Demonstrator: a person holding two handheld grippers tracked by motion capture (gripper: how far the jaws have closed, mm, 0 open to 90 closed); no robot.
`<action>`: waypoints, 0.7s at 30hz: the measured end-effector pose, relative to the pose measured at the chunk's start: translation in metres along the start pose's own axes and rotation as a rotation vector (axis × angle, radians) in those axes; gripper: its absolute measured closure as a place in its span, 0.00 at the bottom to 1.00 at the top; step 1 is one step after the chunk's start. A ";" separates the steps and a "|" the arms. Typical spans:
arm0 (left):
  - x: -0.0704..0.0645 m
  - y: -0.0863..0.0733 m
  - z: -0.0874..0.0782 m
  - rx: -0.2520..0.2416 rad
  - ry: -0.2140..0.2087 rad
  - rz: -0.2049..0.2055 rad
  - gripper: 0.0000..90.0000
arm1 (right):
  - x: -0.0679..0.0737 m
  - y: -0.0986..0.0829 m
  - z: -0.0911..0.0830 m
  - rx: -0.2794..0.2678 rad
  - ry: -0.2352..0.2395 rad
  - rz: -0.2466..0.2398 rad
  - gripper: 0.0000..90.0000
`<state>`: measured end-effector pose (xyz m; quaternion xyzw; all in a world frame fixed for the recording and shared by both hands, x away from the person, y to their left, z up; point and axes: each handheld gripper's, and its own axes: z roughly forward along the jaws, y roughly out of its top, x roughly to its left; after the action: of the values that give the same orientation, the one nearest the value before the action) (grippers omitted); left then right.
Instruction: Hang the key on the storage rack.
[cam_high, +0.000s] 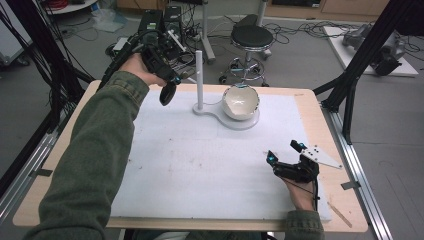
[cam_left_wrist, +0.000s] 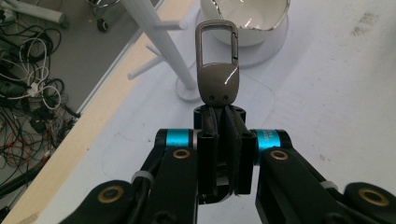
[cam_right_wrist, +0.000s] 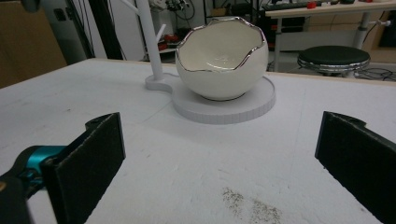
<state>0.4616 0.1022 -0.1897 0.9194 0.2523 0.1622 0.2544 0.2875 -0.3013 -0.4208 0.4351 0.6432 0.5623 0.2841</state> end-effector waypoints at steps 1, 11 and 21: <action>0.000 0.001 0.003 0.006 0.008 0.003 0.93 | 0.000 0.000 0.000 0.000 0.001 0.000 0.01; -0.003 0.009 0.025 0.024 0.032 0.021 0.93 | 0.000 0.000 0.000 -0.004 0.007 0.003 0.01; 0.003 0.013 0.046 0.022 0.042 0.008 0.93 | 0.000 0.000 0.000 -0.005 0.010 -0.001 0.01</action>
<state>0.4881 0.0764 -0.2200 0.9196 0.2557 0.1797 0.2382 0.2870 -0.3012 -0.4207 0.4310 0.6434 0.5661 0.2823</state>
